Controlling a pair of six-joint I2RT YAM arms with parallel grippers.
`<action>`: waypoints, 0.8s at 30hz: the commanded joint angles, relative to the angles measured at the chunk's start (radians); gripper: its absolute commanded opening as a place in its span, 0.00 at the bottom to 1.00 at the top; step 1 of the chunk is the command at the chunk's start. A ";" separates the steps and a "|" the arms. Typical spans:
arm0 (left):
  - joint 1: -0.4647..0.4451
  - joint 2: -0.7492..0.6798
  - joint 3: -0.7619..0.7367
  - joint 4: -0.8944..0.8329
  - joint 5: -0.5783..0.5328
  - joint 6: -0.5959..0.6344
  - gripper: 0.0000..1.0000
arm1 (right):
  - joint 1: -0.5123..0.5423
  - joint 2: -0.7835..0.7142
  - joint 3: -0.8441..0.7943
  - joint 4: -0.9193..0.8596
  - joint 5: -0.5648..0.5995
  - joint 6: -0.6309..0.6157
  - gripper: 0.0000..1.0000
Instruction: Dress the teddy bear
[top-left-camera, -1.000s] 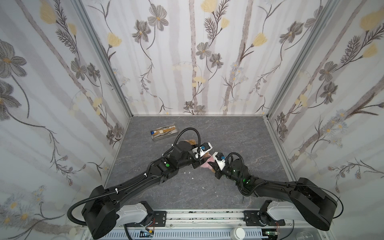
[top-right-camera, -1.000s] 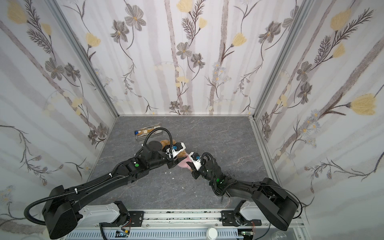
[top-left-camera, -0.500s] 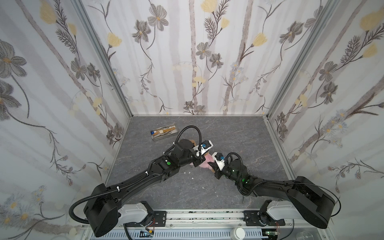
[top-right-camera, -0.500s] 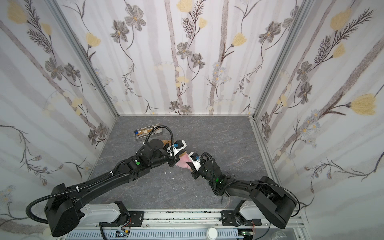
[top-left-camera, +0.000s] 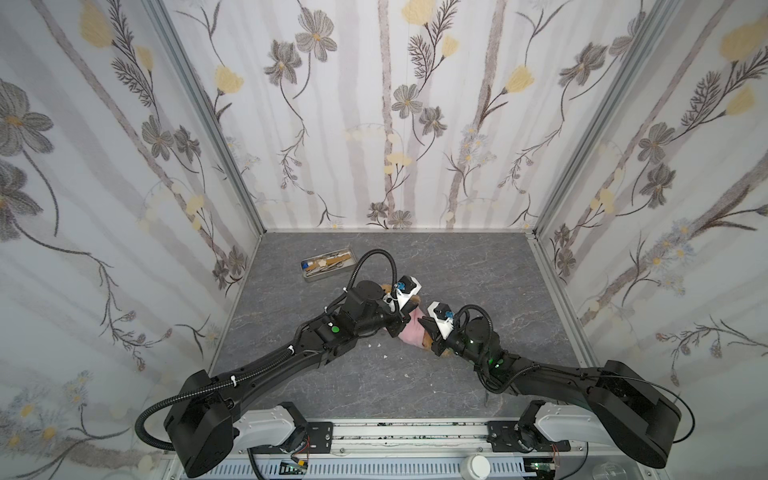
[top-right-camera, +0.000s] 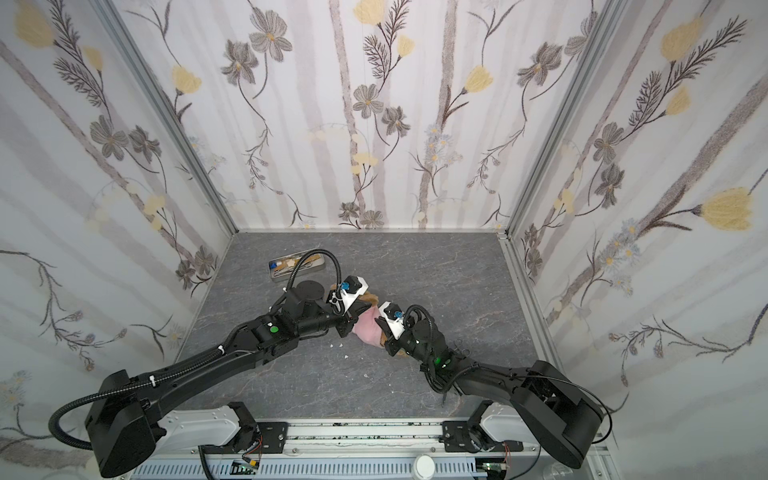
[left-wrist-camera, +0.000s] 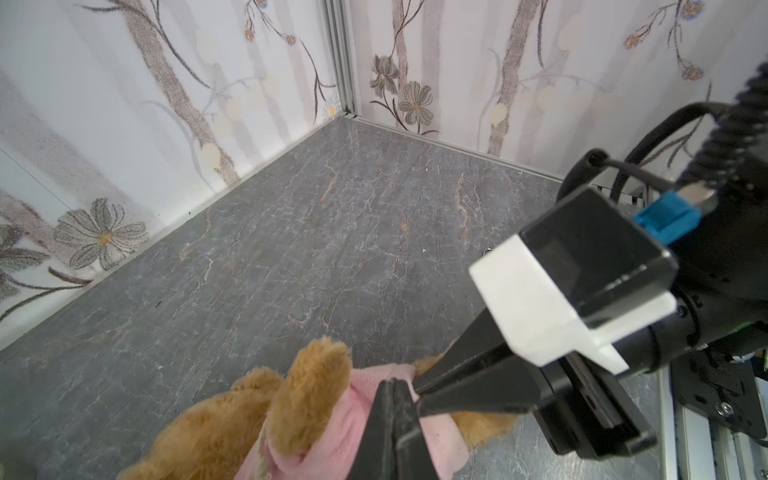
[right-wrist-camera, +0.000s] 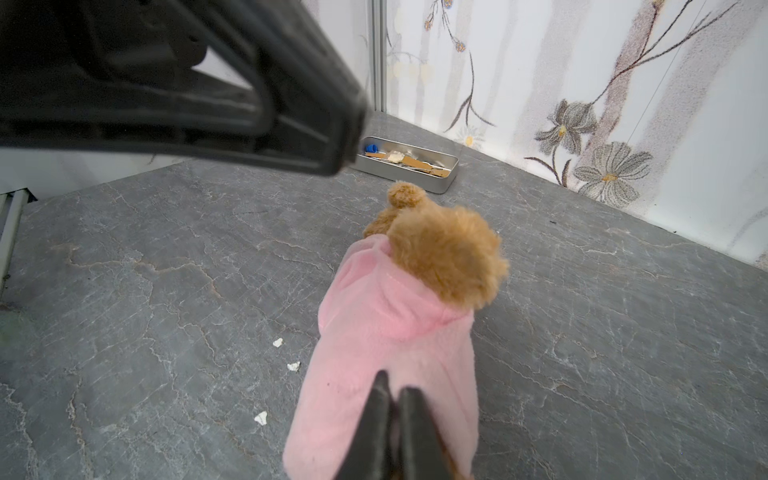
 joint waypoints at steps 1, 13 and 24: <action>0.000 -0.035 -0.027 0.040 -0.035 0.030 0.25 | 0.001 0.011 0.003 0.023 -0.007 -0.012 0.00; 0.056 0.067 0.030 0.008 -0.028 0.125 0.70 | 0.035 0.051 -0.068 0.136 -0.022 0.061 0.00; 0.058 0.228 0.118 -0.071 0.068 0.122 0.69 | 0.036 0.047 -0.076 0.137 -0.011 0.056 0.00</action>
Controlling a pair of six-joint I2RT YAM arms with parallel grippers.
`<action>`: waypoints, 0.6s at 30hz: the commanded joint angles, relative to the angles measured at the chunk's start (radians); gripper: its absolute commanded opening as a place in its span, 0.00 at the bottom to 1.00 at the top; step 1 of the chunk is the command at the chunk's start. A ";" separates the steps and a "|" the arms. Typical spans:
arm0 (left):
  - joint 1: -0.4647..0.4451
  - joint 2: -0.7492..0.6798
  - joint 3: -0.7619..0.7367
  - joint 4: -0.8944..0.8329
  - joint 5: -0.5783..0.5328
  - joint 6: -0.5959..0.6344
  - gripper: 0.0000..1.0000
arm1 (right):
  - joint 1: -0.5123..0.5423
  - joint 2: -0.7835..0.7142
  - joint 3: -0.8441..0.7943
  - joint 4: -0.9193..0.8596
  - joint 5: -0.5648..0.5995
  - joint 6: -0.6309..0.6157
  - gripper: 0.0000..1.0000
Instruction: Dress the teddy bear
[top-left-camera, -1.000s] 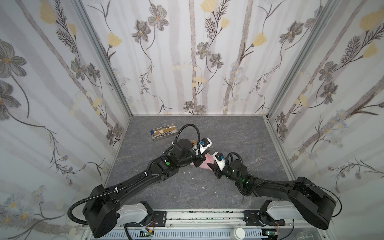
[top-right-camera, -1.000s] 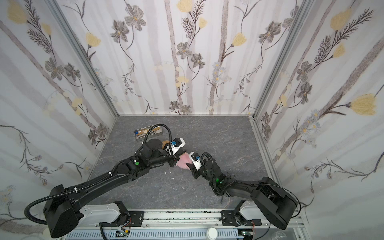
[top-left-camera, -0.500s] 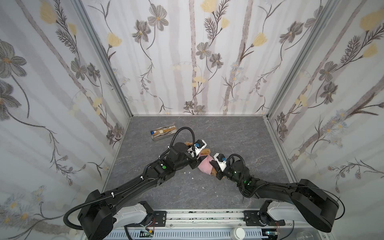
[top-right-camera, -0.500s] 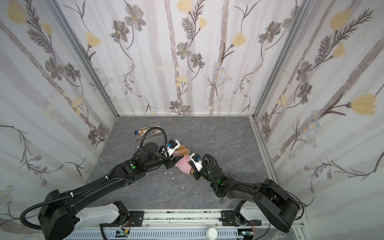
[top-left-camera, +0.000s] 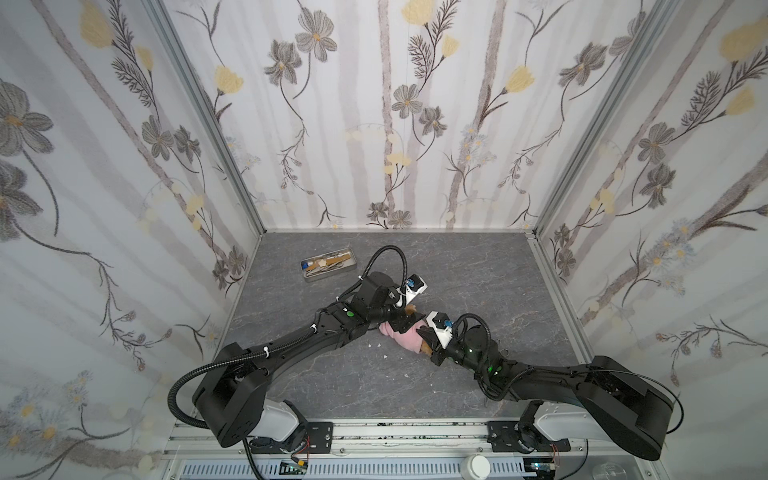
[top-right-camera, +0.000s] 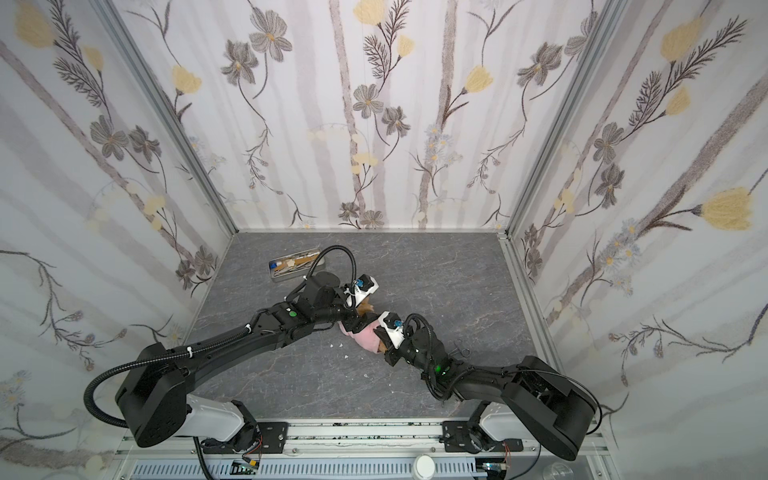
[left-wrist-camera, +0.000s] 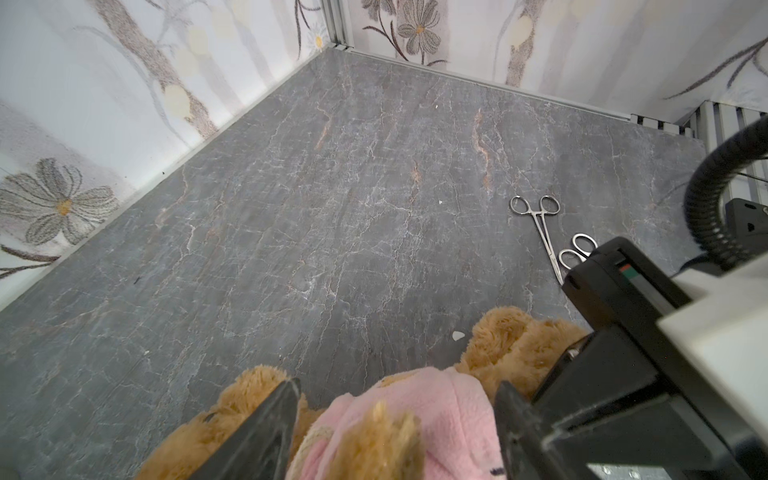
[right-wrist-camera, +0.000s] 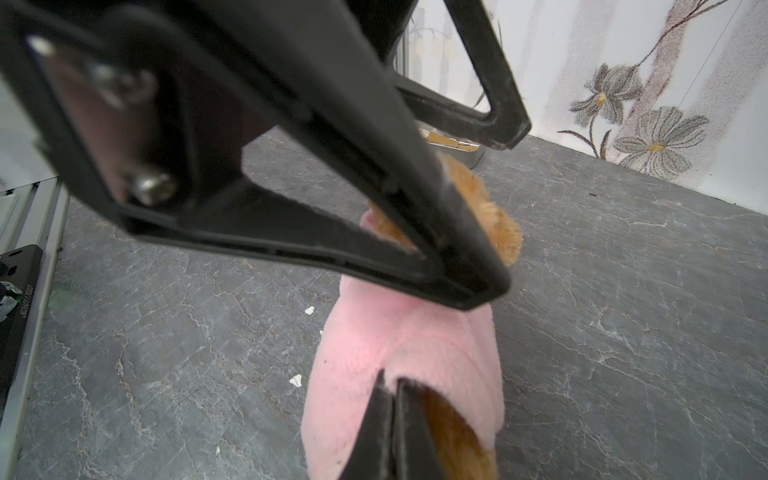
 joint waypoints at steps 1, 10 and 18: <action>0.002 0.026 0.022 -0.013 0.003 0.014 0.64 | 0.001 0.004 0.000 0.043 0.013 0.003 0.00; 0.003 0.051 0.039 -0.047 -0.024 0.021 0.41 | 0.001 0.006 0.000 0.043 0.021 0.000 0.00; 0.005 0.022 0.054 -0.049 -0.046 -0.109 0.00 | 0.000 -0.102 0.028 -0.038 0.076 0.036 0.38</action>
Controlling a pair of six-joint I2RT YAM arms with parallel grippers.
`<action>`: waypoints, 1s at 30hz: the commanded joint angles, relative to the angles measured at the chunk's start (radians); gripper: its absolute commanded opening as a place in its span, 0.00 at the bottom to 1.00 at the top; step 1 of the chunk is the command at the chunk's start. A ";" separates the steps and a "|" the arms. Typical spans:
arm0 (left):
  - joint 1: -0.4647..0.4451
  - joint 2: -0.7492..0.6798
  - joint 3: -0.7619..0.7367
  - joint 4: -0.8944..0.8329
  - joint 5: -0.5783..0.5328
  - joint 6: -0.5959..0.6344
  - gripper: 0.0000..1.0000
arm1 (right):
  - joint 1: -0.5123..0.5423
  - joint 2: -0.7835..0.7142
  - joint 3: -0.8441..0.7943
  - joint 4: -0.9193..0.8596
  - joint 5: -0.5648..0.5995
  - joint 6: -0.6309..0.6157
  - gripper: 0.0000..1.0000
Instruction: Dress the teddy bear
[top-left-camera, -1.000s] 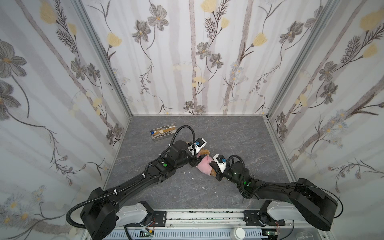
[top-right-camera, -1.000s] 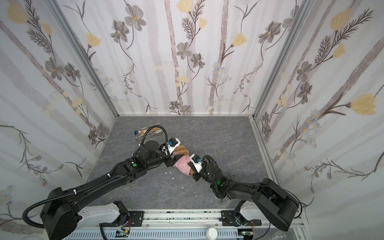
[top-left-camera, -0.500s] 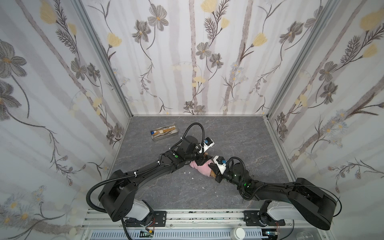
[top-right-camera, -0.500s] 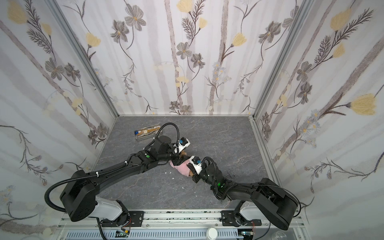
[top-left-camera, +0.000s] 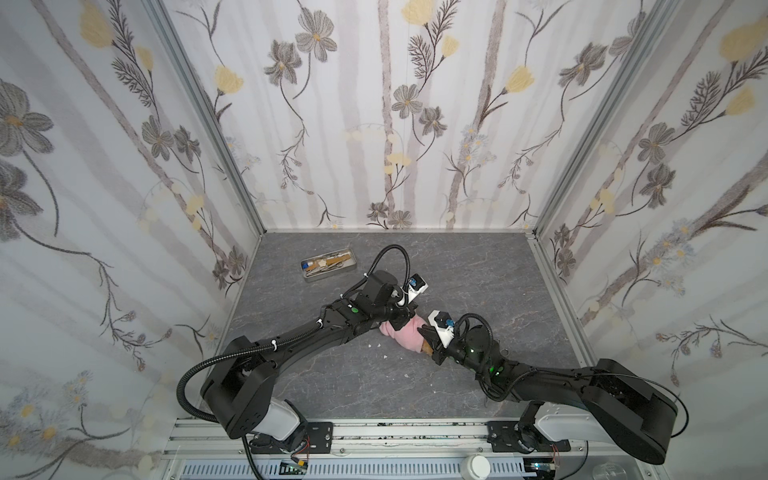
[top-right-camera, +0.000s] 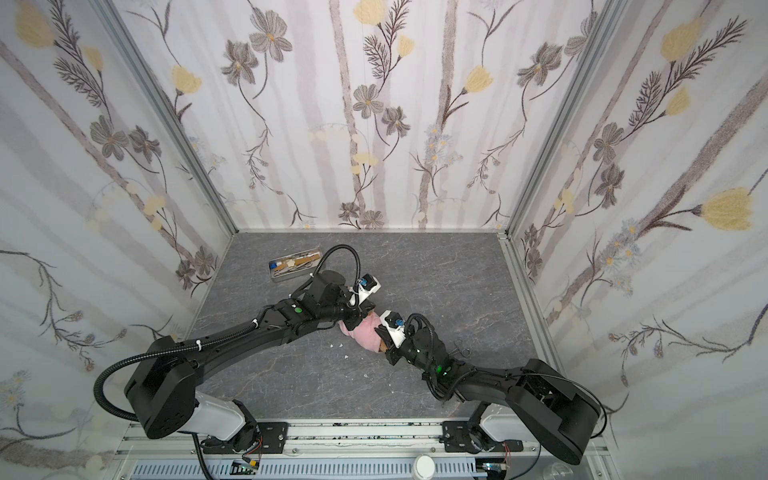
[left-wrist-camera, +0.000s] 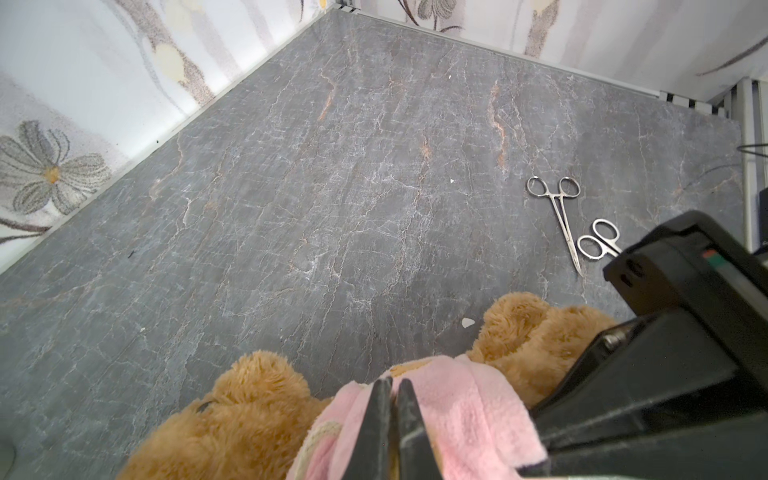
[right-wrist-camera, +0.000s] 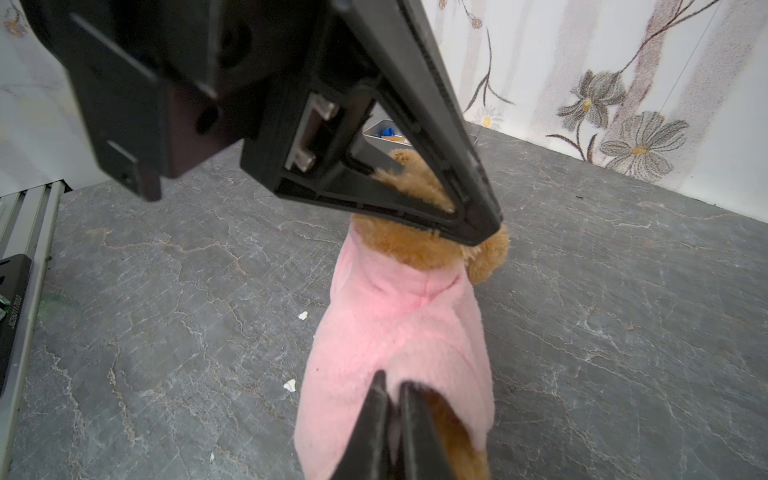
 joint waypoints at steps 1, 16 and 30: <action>0.004 -0.024 0.020 0.004 -0.013 -0.125 0.00 | 0.003 -0.076 0.026 -0.009 0.042 0.046 0.44; -0.032 -0.075 0.010 0.011 -0.045 -0.503 0.00 | 0.116 0.036 0.142 0.041 0.247 -0.058 0.69; -0.015 -0.114 -0.003 0.064 0.070 -0.670 0.00 | 0.116 0.342 0.089 0.311 0.318 -0.013 0.45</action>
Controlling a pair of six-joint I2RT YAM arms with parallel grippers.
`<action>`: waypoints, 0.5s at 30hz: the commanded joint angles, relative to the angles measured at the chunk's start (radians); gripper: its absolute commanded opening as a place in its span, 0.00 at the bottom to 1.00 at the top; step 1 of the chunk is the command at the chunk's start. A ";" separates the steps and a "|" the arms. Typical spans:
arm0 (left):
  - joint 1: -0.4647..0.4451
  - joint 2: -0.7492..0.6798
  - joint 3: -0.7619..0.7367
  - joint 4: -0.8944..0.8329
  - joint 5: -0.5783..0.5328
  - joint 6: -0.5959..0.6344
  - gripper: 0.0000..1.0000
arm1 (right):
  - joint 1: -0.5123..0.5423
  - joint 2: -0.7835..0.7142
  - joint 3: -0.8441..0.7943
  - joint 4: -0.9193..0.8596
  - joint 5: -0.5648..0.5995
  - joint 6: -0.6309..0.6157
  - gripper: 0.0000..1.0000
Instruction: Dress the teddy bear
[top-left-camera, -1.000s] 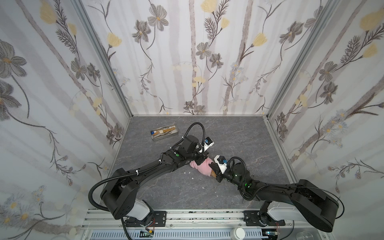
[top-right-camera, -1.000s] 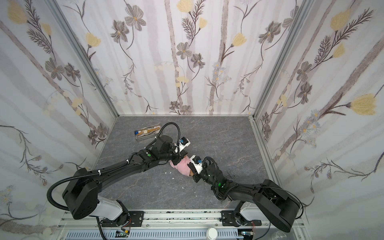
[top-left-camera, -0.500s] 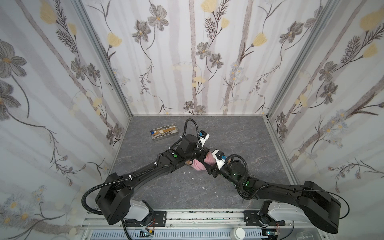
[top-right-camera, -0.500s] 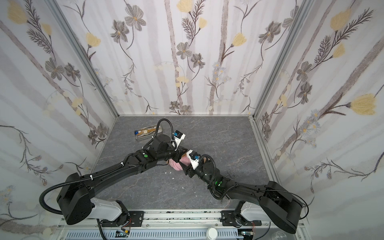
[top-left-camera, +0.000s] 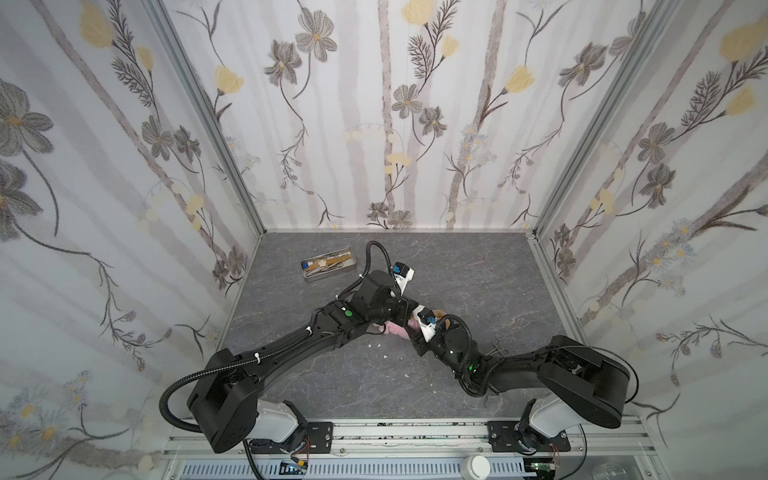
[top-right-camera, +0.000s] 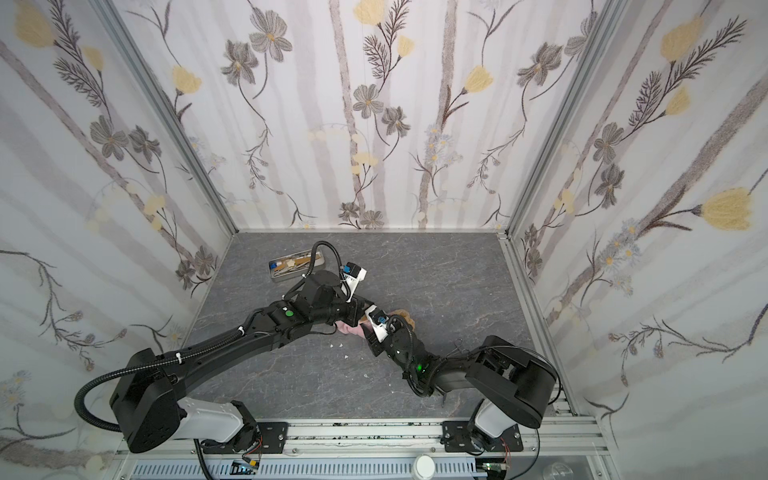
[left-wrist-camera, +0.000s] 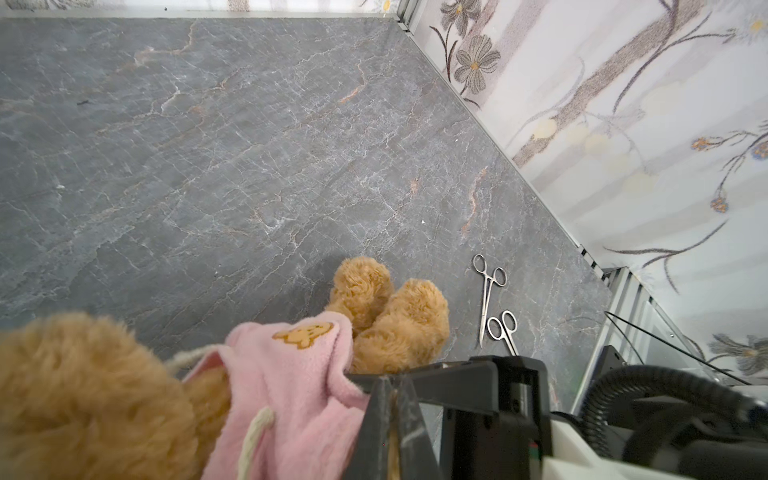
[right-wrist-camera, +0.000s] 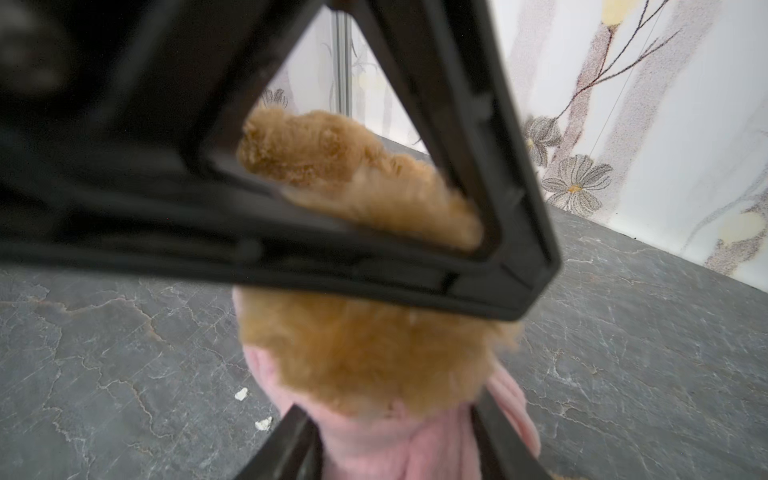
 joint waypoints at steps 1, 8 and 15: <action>0.014 -0.027 -0.007 0.116 0.082 -0.107 0.00 | -0.001 0.048 -0.029 0.068 0.035 0.045 0.44; 0.020 -0.054 -0.033 0.147 0.073 -0.146 0.00 | -0.001 0.084 -0.082 0.135 0.051 0.079 0.45; 0.034 -0.100 -0.109 0.149 -0.026 -0.065 0.00 | -0.001 -0.068 -0.112 0.062 -0.057 0.031 0.60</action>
